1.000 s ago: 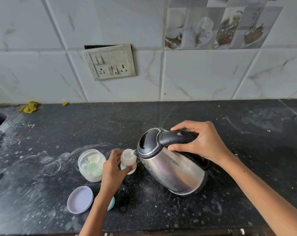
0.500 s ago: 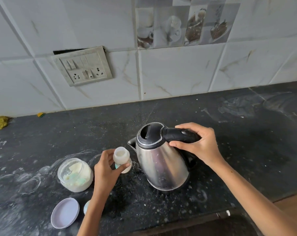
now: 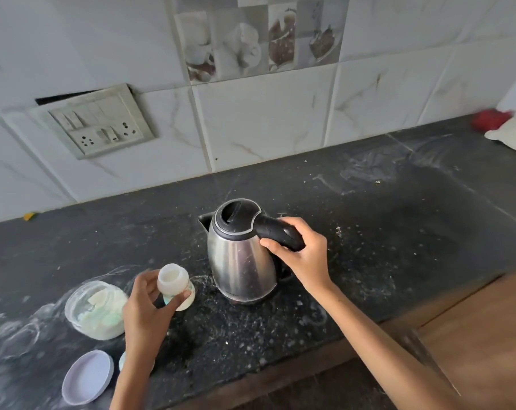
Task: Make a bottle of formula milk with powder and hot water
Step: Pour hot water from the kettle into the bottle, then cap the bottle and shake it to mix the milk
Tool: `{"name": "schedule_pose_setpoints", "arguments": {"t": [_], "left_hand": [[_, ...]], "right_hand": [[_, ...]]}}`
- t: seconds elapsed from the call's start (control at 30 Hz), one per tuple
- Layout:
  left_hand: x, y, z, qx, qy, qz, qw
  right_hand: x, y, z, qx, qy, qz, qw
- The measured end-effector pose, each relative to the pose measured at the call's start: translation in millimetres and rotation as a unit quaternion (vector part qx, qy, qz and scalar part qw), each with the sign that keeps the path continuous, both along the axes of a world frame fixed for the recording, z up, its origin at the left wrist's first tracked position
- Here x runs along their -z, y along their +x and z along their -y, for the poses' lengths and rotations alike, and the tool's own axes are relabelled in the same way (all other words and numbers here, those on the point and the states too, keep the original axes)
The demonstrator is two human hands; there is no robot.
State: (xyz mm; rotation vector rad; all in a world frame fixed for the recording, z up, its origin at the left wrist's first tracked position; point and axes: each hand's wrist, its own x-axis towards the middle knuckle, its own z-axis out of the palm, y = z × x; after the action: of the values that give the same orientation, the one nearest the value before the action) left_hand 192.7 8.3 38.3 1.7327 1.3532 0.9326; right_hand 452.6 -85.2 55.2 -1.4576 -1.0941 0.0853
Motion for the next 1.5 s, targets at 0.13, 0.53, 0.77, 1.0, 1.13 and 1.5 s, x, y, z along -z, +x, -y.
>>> {"name": "schedule_pose_setpoints", "arguments": {"t": [0.13, 0.53, 0.77, 1.0, 1.13, 1.5], "left_hand": [[0, -12, 14, -0.014, 0.000, -0.003, 1.000], [-32, -88, 70, -0.106, 0.021, 0.025, 0.994], [-27, -142, 61, -0.110, 0.009, 0.030, 0.993], [-11, -161, 43, -0.055, 0.012, 0.042, 0.998], [-1, -156, 34, -0.021, 0.000, 0.048, 0.999], [43, -90, 21, -0.022, -0.026, 0.081, 0.996]], "right_hand": [[3, -14, 12, 0.103, 0.012, 0.148, 0.984], [37, -147, 4, -0.195, -0.072, 0.217, 0.954], [76, -208, -21, -0.274, -0.271, 0.237, 0.892], [103, -241, -37, -0.272, -0.258, 0.228, 0.899], [104, -241, -40, -0.258, -0.284, 0.193, 0.903], [82, -176, -14, -0.058, -0.267, 0.117, 0.955]]}}
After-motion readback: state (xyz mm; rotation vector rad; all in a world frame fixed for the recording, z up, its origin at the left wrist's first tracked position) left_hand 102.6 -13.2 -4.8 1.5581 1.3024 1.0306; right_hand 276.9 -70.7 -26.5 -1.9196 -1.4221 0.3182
